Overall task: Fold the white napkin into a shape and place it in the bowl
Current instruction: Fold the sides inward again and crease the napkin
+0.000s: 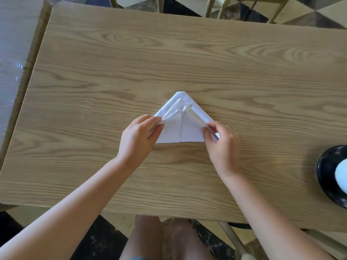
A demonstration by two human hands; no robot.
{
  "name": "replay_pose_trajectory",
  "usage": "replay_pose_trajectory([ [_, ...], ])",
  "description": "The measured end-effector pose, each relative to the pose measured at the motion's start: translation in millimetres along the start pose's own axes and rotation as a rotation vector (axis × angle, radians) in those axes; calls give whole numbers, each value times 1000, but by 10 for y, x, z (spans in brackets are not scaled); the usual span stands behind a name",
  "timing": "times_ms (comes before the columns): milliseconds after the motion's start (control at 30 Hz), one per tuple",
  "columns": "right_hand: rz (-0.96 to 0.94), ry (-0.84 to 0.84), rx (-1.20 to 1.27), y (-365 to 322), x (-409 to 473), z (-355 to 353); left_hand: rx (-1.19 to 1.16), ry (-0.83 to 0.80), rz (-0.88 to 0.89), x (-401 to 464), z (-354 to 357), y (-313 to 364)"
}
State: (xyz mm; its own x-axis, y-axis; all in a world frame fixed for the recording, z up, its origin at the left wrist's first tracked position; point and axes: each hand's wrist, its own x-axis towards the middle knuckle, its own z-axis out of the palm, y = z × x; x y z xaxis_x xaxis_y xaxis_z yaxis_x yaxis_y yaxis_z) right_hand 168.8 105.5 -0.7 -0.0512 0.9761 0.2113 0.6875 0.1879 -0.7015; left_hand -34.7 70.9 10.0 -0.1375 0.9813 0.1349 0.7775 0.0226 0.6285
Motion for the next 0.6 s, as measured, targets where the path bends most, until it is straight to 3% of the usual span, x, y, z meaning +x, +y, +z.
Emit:
replay_pose_trajectory([
  [233,-1,39,-320,85,189,239,159,-10,-40,252,270,-15],
  [600,-78,-10,-466,227,298,355,200,28,-7,306,429,-101],
])
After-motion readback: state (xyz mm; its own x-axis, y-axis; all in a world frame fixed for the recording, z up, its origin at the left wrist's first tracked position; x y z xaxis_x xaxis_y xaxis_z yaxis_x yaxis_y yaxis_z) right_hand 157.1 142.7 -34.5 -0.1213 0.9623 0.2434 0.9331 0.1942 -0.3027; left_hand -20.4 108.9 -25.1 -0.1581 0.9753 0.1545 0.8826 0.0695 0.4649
